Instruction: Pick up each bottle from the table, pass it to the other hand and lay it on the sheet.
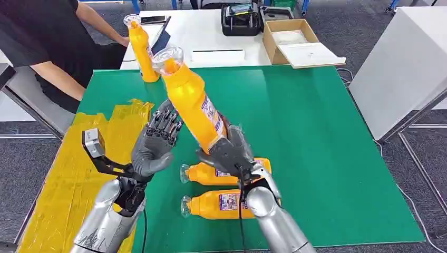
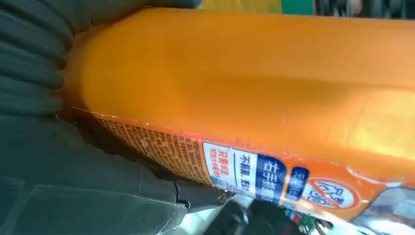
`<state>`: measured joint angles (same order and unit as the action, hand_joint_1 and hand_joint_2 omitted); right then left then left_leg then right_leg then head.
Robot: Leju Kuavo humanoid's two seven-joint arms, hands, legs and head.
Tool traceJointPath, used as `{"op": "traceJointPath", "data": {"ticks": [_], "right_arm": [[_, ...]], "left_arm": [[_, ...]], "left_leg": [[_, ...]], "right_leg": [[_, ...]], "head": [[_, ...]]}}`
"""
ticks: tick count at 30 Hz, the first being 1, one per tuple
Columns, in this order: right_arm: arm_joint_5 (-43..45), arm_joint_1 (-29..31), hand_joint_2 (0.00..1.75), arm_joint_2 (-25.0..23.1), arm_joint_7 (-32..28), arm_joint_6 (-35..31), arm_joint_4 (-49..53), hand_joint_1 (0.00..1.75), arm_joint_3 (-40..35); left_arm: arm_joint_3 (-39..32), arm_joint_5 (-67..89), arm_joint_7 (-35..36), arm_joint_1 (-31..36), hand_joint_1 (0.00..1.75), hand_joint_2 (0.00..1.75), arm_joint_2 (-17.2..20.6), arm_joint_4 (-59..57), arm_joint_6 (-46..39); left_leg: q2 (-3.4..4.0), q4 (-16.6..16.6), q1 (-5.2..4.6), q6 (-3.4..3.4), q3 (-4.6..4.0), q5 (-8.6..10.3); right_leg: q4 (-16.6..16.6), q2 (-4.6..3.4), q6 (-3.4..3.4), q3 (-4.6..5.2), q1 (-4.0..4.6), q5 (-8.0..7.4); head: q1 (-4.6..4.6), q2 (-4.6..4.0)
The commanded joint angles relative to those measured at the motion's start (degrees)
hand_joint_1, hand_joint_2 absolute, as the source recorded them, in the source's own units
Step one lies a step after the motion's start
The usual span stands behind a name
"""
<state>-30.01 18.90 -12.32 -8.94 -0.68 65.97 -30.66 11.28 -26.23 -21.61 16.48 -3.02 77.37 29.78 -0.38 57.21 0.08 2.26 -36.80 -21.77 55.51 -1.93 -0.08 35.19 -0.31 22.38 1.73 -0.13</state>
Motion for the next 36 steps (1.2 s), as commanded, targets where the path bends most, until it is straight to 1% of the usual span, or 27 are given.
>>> {"op": "traceJointPath", "data": {"ticks": [1,5,6,8,9,12,15,18,19,20,22,23,24,25,26,31,32,33,36], "right_arm": [[0.7,-1.2,1.75,-0.6,0.4,0.4,-3.6,1.75,-6.4],[0.7,-1.4,1.75,-1.1,0.7,1.3,-4.0,1.75,-6.3],[0.6,-1.4,1.75,-1.3,0.7,1.6,-4.4,1.75,-6.6],[0.6,-1.4,1.75,-1.3,0.7,1.6,-4.4,1.75,-6.6],[0.7,-1.4,1.75,-1.4,0.7,1.6,-4.8,1.75,-6.7],[0.7,-1.4,1.75,-1.4,0.7,1.6,-4.8,1.75,-6.7],[0.6,-0.8,1.75,-1.5,0.7,1.8,-5.3,1.75,-7.2],[0.5,0.2,1.75,-1.9,0.9,2.0,-6.2,1.75,-7.2],[0.5,0.4,1.75,-1.9,0.9,2.0,-6.7,1.75,-7.0],[0.6,0.6,1.75,-2.0,0.9,2.1,-7.3,1.75,-6.6],[0.6,0.8,1.75,-2.0,0.8,2.2,-7.8,1.75,-6.5],[0.6,0.8,1.75,-2.0,0.8,2.2,-7.8,1.75,-6.5],[0.6,0.8,1.75,-2.0,0.8,2.2,-7.8,1.75,-6.5],[0.6,0.8,1.75,-2.0,0.8,2.2,-7.8,1.75,-6.5],[0.5,0.7,1.75,-2.0,0.7,2.2,-7.9,1.75,-6.5],[0.5,0.7,1.75,-2.0,0.7,2.2,-7.9,1.75,-6.5],[0.5,0.6,1.75,-2.1,0.7,2.2,-8.1,1.75,-6.4],[0.4,0.7,1.75,-2.1,0.4,2.3,-8.4,1.75,-6.3],[0.3,1.1,1.75,-2.0,0.1,2.5,-8.6,1.75,-6.3]], "left_arm": [[-6.0,4.5,-0.8,-0.3,0.00,1.75,1.1,0.9,-7.5],[-7.9,7.1,-1.2,-2.1,0.00,1.75,0.9,3.2,-10.2],[-8.5,7.7,-1.2,-2.4,0.00,1.75,0.7,3.8,-11.4],[-8.5,7.7,-1.2,-2.4,0.00,1.75,0.7,3.8,-11.4],[-8.6,7.7,-1.1,-2.5,0.00,1.75,0.7,4.3,-11.5],[-8.6,7.7,-1.1,-2.5,0.00,1.75,0.7,4.3,-11.5],[-8.8,10.6,-1.1,-1.7,0.00,1.75,0.6,4.4,-15.9],[-8.8,10.3,-0.5,-0.4,0.00,1.75,0.9,3.9,-15.8],[-8.4,9.9,0.0,0.1,0.00,1.75,1.0,3.3,-15.0],[-7.7,9.6,0.5,0.5,0.00,1.75,1.4,2.9,-13.8],[-6.2,10.6,1.8,1.0,0.00,1.75,2.4,2.3,-12.3],[-6.2,10.6,1.8,1.0,0.00,1.75,2.4,2.3,-12.3],[-6.2,10.6,1.8,1.0,0.00,1.75,2.4,2.3,-12.3],[-6.2,10.6,1.8,1.0,0.00,1.75,2.4,2.3,-12.3],[-6.2,10.6,1.8,0.9,0.00,1.75,2.4,2.3,-12.3],[-6.2,10.6,1.8,0.9,0.00,1.75,2.4,2.3,-12.3],[-4.6,12.0,3.2,1.1,0.00,1.75,3.6,2.0,-11.0],[-3.0,12.1,5.8,1.3,0.00,1.75,4.6,1.3,-7.6],[0.3,11.8,8.1,0.9,0.00,1.75,5.8,0.2,-1.8]], "left_leg": [[0.16,0.0,0.00,-0.15,0.20,-0.13],[0.06,0.0,-0.02,-0.18,0.14,-0.13],[0.08,0.0,-0.02,-0.16,0.09,-0.09],[0.14,0.0,-0.02,-0.18,0.12,-0.12],[0.05,0.0,-0.01,-0.15,0.03,-0.06],[-0.02,0.0,-0.01,-0.17,0.04,-0.06],[-0.02,0.0,-0.02,-0.18,0.07,-0.07],[-0.13,0.0,0.01,-0.20,0.03,-0.07],[-0.12,0.1,0.00,-0.25,0.12,-0.13],[-0.14,0.0,-0.01,-0.16,-0.03,-0.02],[-0.20,0.0,0.02,-0.18,-0.01,-0.02],[-0.21,0.0,-0.01,-0.16,-0.04,0.02],[-0.26,0.0,-0.01,-0.28,0.15,-0.07],[-0.18,0.0,0.00,-0.20,0.01,0.00],[-0.16,0.0,-0.01,-0.25,0.10,-0.05],[-0.20,0.0,0.00,-0.19,0.00,0.00],[-0.22,0.0,-0.01,-0.24,0.11,-0.06],[-0.19,0.0,-0.01,-0.20,0.03,-0.02],[-0.23,0.0,-0.01,-0.25,0.11,-0.03]], "right_leg": [[0.0,-0.01,-0.02,-0.17,0.02,0.07],[0.0,0.12,-0.01,-0.15,0.00,0.10],[0.0,0.05,-0.01,-0.07,0.00,0.06],[0.0,0.01,-0.01,-0.11,0.00,0.07],[0.0,0.05,-0.01,-0.04,0.00,0.04],[0.0,0.12,-0.02,-0.06,0.00,0.06],[0.0,0.13,-0.02,-0.08,-0.01,0.07],[0.0,0.18,-0.03,-0.06,0.02,0.08],[0.1,0.24,-0.03,-0.14,0.02,0.14],[0.0,0.13,-0.02,0.01,-0.01,0.04],[0.0,0.22,-0.03,-0.04,0.02,0.05],[0.0,0.19,-0.02,0.02,-0.01,0.03],[0.0,0.38,-0.04,-0.19,0.01,0.15],[0.0,0.19,-0.02,-0.03,0.00,0.05],[0.0,0.24,-0.02,-0.12,0.00,0.10],[0.0,0.21,-0.02,-0.02,0.00,0.05],[0.0,0.30,-0.02,-0.14,0.01,0.12],[0.0,0.22,-0.01,-0.05,-0.01,0.07],[0.0,0.30,-0.02,-0.12,0.00,0.11]], "head": [[0.00,0.00],[0.00,0.00],[0.00,0.00],[0.02,0.00],[0.00,0.00],[0.00,0.00],[0.00,0.00],[-0.02,0.00],[0.00,0.00],[0.02,0.00],[0.00,0.00],[0.00,0.00],[0.00,0.00],[0.00,0.00],[0.02,0.00],[0.00,0.00],[0.00,0.00],[0.00,0.00],[0.00,0.00]]}}
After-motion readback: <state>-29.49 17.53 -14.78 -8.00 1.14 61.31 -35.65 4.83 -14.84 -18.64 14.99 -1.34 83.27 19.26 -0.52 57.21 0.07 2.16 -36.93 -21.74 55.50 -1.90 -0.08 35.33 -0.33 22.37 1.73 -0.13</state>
